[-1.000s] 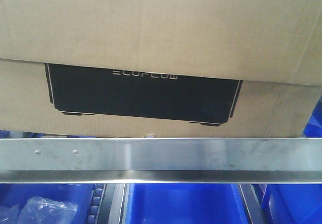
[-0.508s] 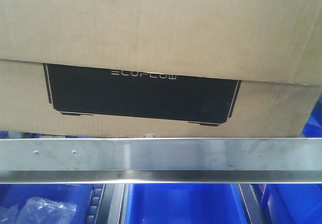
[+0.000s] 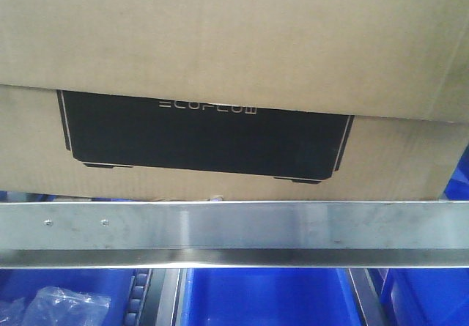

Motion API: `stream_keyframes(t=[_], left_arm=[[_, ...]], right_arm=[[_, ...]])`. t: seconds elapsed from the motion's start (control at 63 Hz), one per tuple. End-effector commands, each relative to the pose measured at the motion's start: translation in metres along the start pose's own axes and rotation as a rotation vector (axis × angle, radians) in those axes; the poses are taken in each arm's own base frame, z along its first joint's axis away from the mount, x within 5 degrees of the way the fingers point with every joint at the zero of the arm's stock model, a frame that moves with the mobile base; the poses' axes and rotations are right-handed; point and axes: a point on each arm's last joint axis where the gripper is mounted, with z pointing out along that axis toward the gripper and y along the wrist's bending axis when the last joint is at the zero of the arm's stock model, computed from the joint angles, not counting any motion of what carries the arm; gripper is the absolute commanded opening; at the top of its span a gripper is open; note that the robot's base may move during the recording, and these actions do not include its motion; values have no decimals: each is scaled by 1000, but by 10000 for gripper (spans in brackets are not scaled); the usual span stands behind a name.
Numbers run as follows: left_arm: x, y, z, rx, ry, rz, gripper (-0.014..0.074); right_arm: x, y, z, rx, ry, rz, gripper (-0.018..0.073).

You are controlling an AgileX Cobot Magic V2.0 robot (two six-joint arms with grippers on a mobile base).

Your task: Grab box from left shelf to table start

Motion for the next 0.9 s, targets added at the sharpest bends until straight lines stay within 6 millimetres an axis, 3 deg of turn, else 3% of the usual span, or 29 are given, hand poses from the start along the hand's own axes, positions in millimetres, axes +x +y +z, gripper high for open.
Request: stream_keyframes(t=[0.0, 0.127, 0.301, 0.397, 0.476, 0.555, 0.888], left_arm=[[-35, -1, 17, 28, 55, -4, -6], [-67, -3, 47, 79, 153, -55, 70], [-99, -5, 83, 117, 177, -68, 276], [-109, -6, 97, 132, 194, -67, 347], [-112, -6, 111, 147, 244, -67, 400], [-112, -7, 127, 164, 304, -68, 447], [-123, -5, 181, 168, 347, -72, 470]], right_arm=[[-40, 2, 9, 3, -56, -3, 56], [-64, 7, 33, -17, 77, -4, 60], [-96, 12, 71, -40, 211, -2, 105], [-109, 15, 89, -51, 271, -2, 265], [-116, 16, 105, -56, 305, -2, 456], [-120, 17, 120, -60, 342, -1, 557], [-111, 24, 178, -102, 587, 77, 559]])
